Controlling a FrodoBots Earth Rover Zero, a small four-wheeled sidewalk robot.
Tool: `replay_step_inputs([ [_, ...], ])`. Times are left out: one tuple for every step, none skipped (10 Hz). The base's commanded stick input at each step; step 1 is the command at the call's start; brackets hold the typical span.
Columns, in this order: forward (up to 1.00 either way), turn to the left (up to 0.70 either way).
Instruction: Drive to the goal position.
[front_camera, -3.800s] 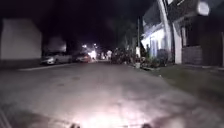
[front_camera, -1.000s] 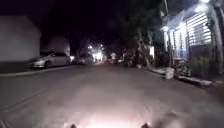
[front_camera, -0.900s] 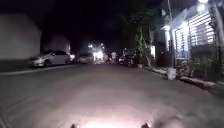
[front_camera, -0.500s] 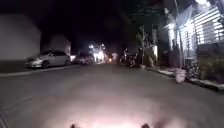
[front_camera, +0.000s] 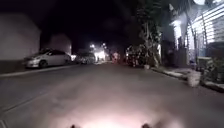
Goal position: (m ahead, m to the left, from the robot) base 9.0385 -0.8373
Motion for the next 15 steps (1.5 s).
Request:
replay_step_inputs([
  [1.0, 0.0],
  [1.0, 0.0],
  [1.0, 0.0],
  [1.0, 0.0],
  [1.0, 0.0],
  [1.0, 0.0],
  [1.0, 0.0],
  [1.0, 0.0],
  [1.0, 0.0],
  [1.0, 0.0],
  [1.0, 0.0],
  [1.0, 0.0],
  [1.0, 0.0],
  [1.0, 0.0],
  [1.0, 0.0],
])
